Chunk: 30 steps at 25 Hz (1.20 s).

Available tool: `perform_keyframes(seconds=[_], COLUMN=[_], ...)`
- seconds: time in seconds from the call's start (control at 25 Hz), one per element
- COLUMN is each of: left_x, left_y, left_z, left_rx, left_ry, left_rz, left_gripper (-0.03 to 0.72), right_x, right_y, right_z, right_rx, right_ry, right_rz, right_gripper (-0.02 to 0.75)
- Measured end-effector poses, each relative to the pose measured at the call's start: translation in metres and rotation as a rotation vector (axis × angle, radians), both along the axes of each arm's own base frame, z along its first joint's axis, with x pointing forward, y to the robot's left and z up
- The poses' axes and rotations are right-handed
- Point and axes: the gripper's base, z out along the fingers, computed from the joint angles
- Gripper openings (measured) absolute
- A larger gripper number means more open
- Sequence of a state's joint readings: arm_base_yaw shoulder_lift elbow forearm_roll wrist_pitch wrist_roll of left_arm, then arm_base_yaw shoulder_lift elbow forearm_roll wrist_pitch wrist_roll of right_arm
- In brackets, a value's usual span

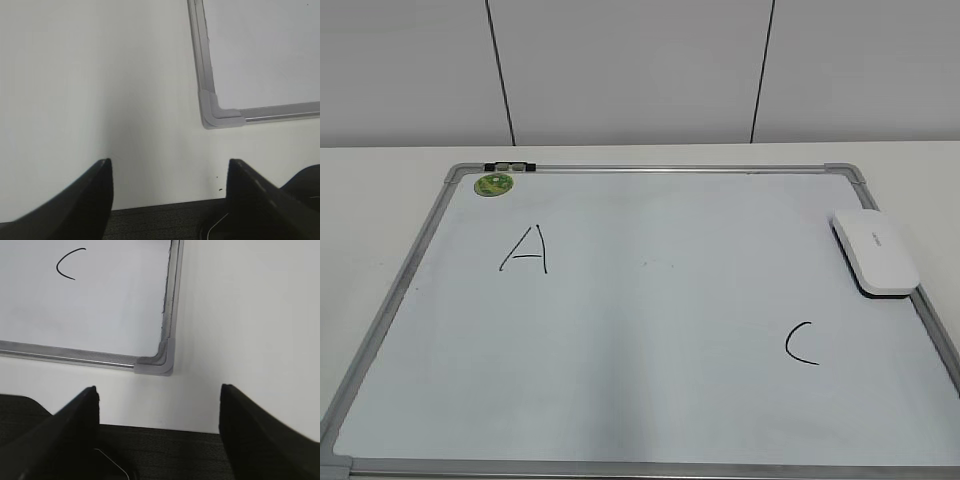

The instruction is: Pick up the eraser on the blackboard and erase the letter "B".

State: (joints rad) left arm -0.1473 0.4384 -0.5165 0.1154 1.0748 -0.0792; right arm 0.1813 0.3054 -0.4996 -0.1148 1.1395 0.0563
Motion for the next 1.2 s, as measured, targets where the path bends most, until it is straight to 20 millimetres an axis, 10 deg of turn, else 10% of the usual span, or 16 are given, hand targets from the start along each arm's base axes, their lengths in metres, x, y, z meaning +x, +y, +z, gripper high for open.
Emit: perform_keyframes(seconds=[1.2], left_x=[-0.047], left_y=[0.008], left_z=[0.01], left_rx=[-0.034], left_ry=[-0.291], left_rz=[0.098], left_gripper=[0.493], right_x=[-0.041], right_y=[-0.007], right_z=[0.004], right_rx=[0.025], right_ry=[-0.262], right_rz=[-0.177], right_gripper=[0.554])
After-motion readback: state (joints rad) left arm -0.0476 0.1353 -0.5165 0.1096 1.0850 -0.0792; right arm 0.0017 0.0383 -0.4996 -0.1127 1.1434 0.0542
